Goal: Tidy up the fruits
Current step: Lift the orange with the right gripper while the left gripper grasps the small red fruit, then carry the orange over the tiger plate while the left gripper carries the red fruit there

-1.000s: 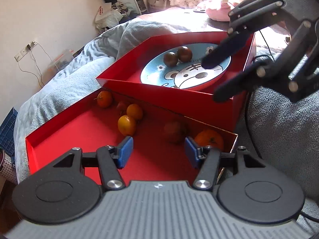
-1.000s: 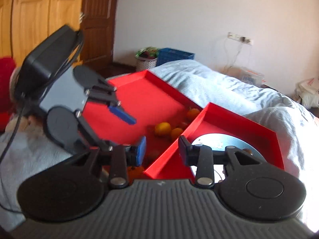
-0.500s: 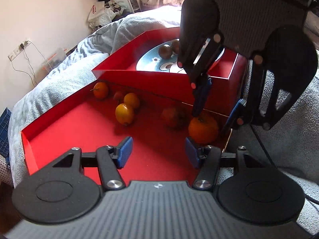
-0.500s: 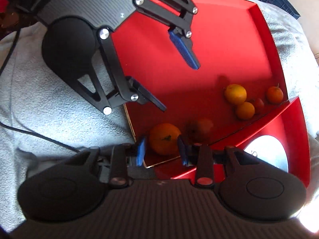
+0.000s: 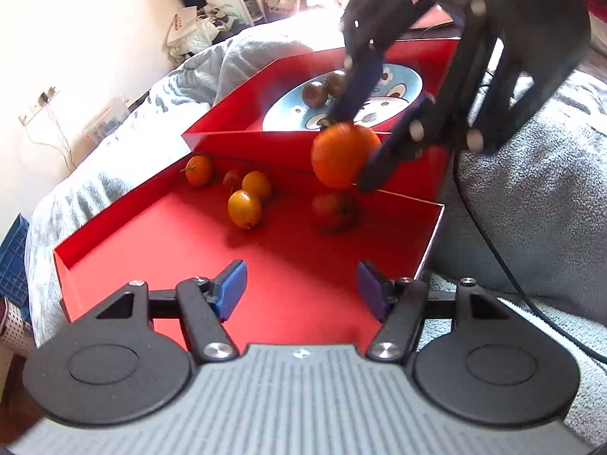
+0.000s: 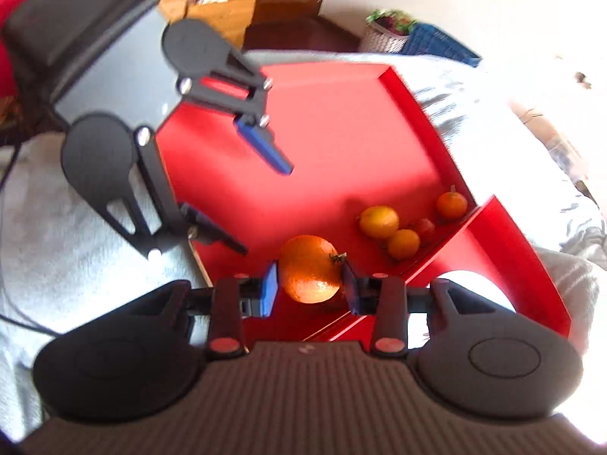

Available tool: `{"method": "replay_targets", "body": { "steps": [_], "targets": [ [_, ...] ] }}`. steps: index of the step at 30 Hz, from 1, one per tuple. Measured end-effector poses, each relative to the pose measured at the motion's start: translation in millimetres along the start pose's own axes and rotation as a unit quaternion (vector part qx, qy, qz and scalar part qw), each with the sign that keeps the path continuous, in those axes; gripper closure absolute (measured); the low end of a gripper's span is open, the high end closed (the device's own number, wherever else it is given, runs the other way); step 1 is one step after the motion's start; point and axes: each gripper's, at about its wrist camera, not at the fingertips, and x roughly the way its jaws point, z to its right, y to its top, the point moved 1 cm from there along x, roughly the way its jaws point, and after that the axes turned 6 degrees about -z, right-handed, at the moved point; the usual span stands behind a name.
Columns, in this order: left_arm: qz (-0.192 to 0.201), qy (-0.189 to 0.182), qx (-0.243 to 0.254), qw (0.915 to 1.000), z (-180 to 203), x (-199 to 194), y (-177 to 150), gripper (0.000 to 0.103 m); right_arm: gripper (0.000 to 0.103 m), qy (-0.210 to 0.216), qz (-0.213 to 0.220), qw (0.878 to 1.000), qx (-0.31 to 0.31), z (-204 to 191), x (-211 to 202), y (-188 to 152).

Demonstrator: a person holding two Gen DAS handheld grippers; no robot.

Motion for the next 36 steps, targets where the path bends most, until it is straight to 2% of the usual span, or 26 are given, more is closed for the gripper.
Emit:
{"method": "replay_targets", "body": {
  "steps": [3, 6, 10, 16, 18, 19, 22, 23, 29, 36],
  "targets": [
    [0.006, -0.009, 0.054, 0.9985, 4.2, -1.9, 21.4, 0.033, 0.063, -0.032, 0.073, 0.992, 0.093, 17.3, -39.9, -16.2],
    [0.0, -0.042, 0.09, 0.995, 3.4, 13.8, 43.9, 0.033, 0.063, -0.063, 0.114, 0.98, 0.153, 24.1, -68.4, -38.0],
    [-0.027, -0.074, 0.109, 0.9909, 2.9, 48.6, 61.1, 0.033, 0.063, -0.08, 0.134, 0.967, 0.201, 29.4, -88.4, -63.0],
    [-0.064, -0.106, 0.107, 0.9865, 5.7, 84.5, 60.3, 0.036, 0.063, -0.082, 0.142, 0.956, 0.243, 35.5, -89.7, -88.2],
    [-0.064, -0.115, 0.098, 0.9865, 2.9, 87.9, 58.6, 0.039, 0.063, -0.08, 0.143, 0.954, 0.25, 37.3, -84.0, -91.7],
    [-0.064, -0.117, 0.091, 0.987, 0.8, 87.9, 57.7, 0.044, 0.063, -0.078, 0.144, 0.953, 0.254, 36.5, -81.5, -93.6],
    [-0.065, -0.112, 0.072, 0.989, -3.6, 88.5, 56.9, 0.06, 0.063, -0.08, 0.144, 0.951, 0.261, 33.7, -79.5, -97.6],
    [-0.066, -0.109, 0.069, 0.9895, -3.8, 87.0, 56.5, 0.062, 0.063, -0.079, 0.142, 0.951, 0.264, 33.8, -77.1, -98.4],
    [-0.067, -0.1, 0.046, 0.9916, -4.4, 81.5, 56.8, 0.063, 0.063, -0.075, 0.141, 0.95, 0.268, 28.1, -73.5, -101.3],
    [-0.042, -0.042, 0.014, 0.9981, -10.2, 50.8, 52.8, 0.063, 0.063, -0.094, 0.152, 0.941, 0.288, 31.1, -73.6, -107.9]
  ]
}}
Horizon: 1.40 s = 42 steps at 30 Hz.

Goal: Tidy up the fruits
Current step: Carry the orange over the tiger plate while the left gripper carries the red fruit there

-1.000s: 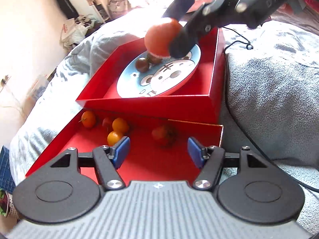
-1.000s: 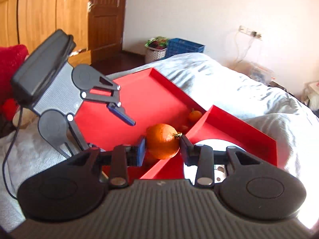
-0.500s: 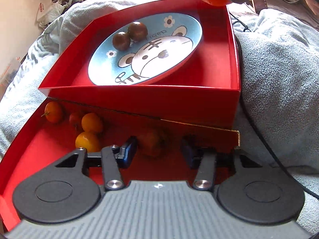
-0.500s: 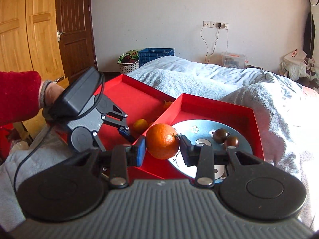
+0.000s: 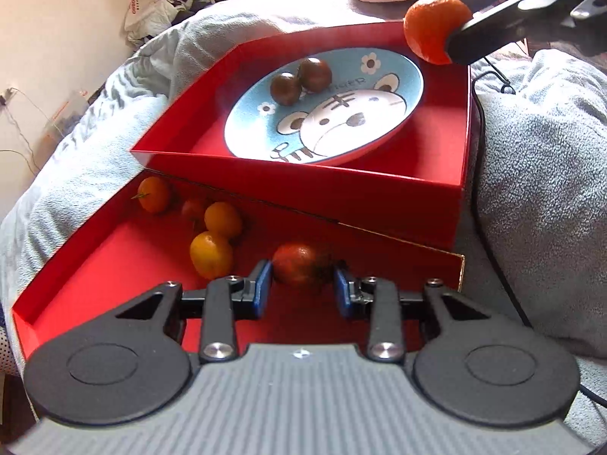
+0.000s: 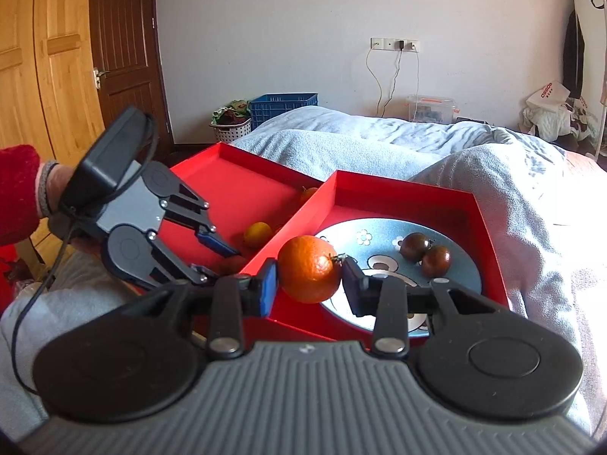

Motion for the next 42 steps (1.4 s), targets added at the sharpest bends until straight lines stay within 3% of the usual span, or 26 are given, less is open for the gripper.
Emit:
{"method": "replay_targets", "body": {
  "steps": [9, 17, 28, 35, 42],
  "targets": [
    [0.073, 0.054, -0.076, 0.9929, 1.4, -50.5, 31.0, 0.063, 0.063, -0.038, 0.009, 0.998, 0.046, 24.5, 11.5, -3.2],
    [0.093, 0.069, -0.122, 0.9858, 27.3, -37.3, 81.9, 0.063, 0.063, -0.069, 0.02, 0.995, 0.075, 48.3, 0.5, -13.7],
    [0.059, 0.098, -0.19, 0.9751, 49.1, 13.6, 119.8, 0.062, 0.063, -0.113, 0.018, 0.988, 0.103, 74.0, 11.9, -25.6],
    [0.009, 0.097, -0.199, 0.9752, 50.7, 48.0, 128.2, 0.062, 0.063, -0.125, -0.018, 0.986, 0.105, 81.9, 38.8, -23.0],
    [0.003, 0.091, -0.192, 0.9771, 58.5, 60.0, 129.1, 0.062, 0.063, -0.122, -0.046, 0.986, 0.102, 81.0, 61.3, -20.8]
  ]
}}
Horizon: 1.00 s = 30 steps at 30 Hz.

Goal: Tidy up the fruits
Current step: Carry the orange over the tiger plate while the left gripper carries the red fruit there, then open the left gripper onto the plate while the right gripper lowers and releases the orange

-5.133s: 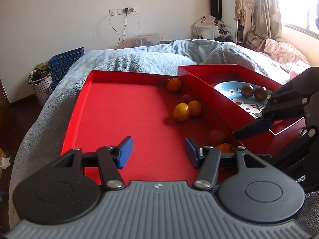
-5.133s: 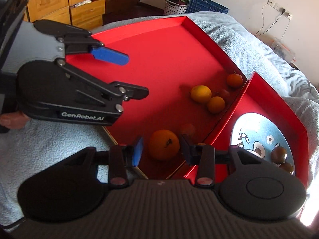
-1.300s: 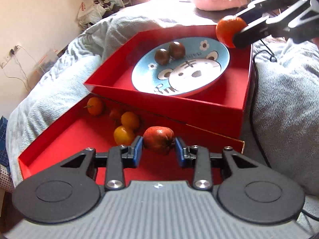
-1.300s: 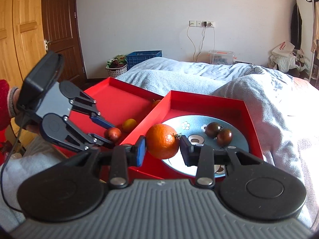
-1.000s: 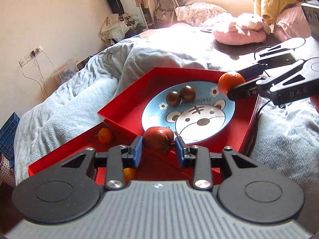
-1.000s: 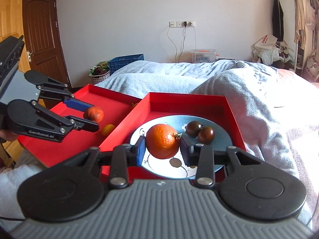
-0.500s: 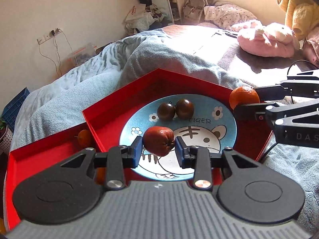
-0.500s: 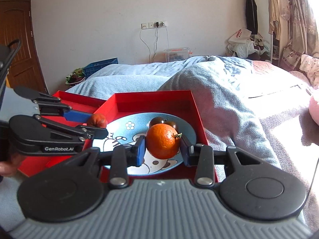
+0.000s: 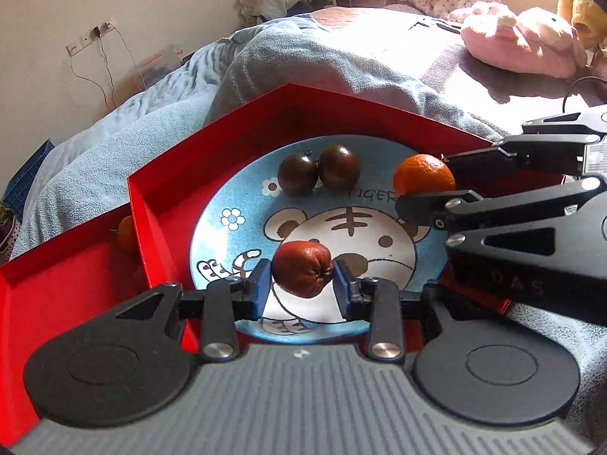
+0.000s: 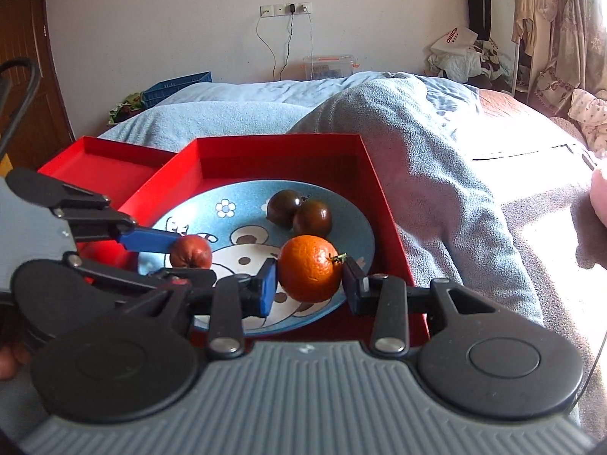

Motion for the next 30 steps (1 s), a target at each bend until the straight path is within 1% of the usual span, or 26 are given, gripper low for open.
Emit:
{"method": "replay_targets", "body": {
  "steps": [13, 15, 17, 20, 25, 30],
  "targets": [
    [-0.008, 0.019, 0.009, 0.9998, 3.9, -0.8, -1.2, 0.061, 0.063, 0.002, -0.006, 1.0, 0.003, -5.1, 5.6, -0.9],
    [-0.007, 0.023, 0.008, 0.9997, 2.9, -1.5, -1.3, 0.055, 0.062, 0.003, -0.005, 1.0, 0.002, -6.1, 5.2, -0.4],
    [-0.002, 0.027, 0.006, 0.9996, 0.7, -4.0, -1.9, 0.045, 0.062, 0.005, -0.002, 1.0, 0.003, -7.0, 4.5, 0.7],
    [0.003, 0.027, 0.003, 0.9996, -2.3, -6.8, -3.1, 0.038, 0.061, 0.007, 0.004, 1.0, 0.006, -8.0, 2.6, 2.1],
    [0.007, 0.025, -0.004, 0.9997, -7.6, -10.2, -7.1, 0.036, 0.061, 0.015, 0.008, 1.0, 0.009, -10.0, 0.9, 3.7],
    [0.012, 0.024, -0.008, 0.9996, -12.3, -13.5, -10.1, 0.03, 0.061, 0.022, 0.011, 1.0, 0.013, -11.5, -0.9, 4.4]
  ]
}}
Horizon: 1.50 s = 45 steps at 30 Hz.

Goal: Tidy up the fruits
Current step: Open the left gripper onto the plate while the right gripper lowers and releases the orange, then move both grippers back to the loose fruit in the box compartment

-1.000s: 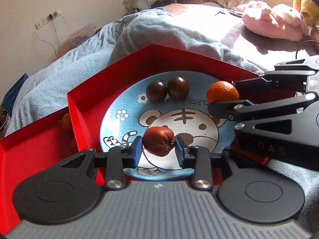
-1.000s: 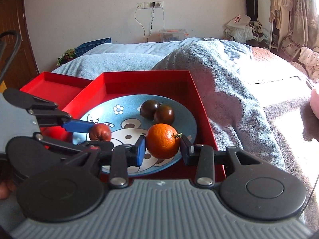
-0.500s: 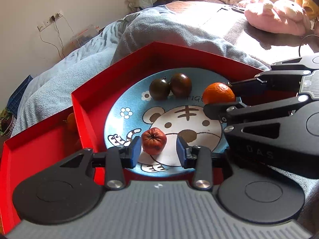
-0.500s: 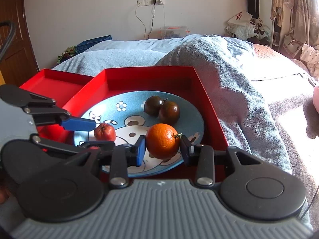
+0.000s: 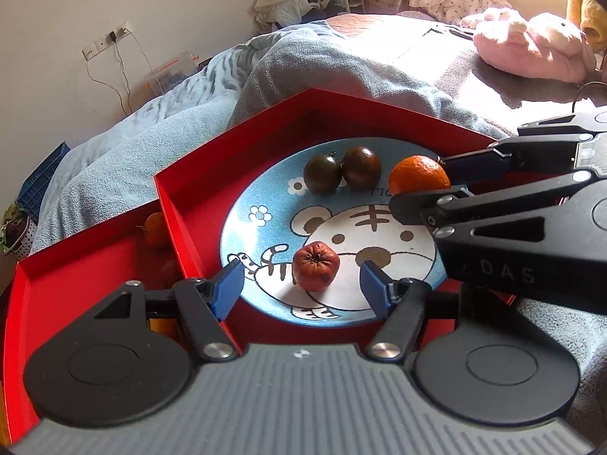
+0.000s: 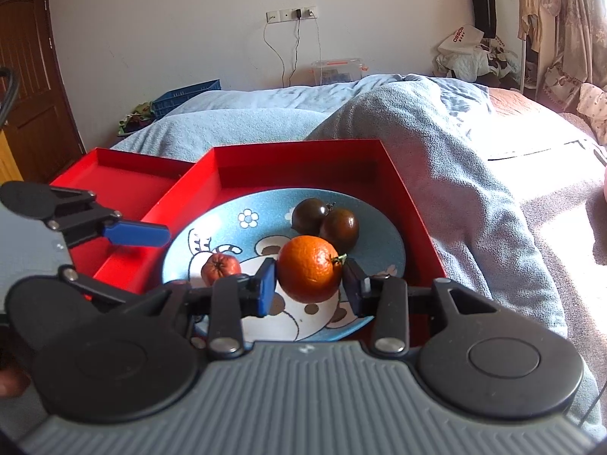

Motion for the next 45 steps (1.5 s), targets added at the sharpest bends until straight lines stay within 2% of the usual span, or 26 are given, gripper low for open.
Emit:
{"method": "replay_targets", "body": {
  "steps": [3, 6, 10, 26, 36, 45],
  "targets": [
    [0.006, 0.002, 0.001, 1.0, -1.1, -3.0, -0.2, 0.026, 0.061, 0.002, 0.005, 1.0, 0.0, -1.2, -1.7, 1.1],
    [0.013, 0.001, 0.003, 0.9999, -2.6, -6.7, -0.7, 0.023, 0.054, 0.005, 0.026, 1.0, 0.003, -2.1, -8.8, 3.4],
    [0.022, 0.0, 0.002, 0.9998, -3.8, -11.7, -1.8, 0.022, 0.054, 0.003, 0.043, 0.999, -0.003, -4.8, -16.6, 9.1],
    [0.074, -0.012, -0.015, 0.9971, -23.9, -54.6, -12.6, 0.023, 0.054, -0.009, 0.065, 0.998, 0.013, -2.0, -34.4, 13.9],
    [0.089, 0.0, -0.072, 0.9935, -68.6, -82.7, -33.2, 0.023, 0.054, 0.003, 0.061, 0.998, -0.008, -21.7, -35.7, 17.5],
    [0.06, 0.045, -0.121, 0.9898, -132.3, -77.7, -71.4, 0.023, 0.054, 0.045, 0.059, 0.995, -0.069, -56.7, -38.0, 21.4]
  ]
}}
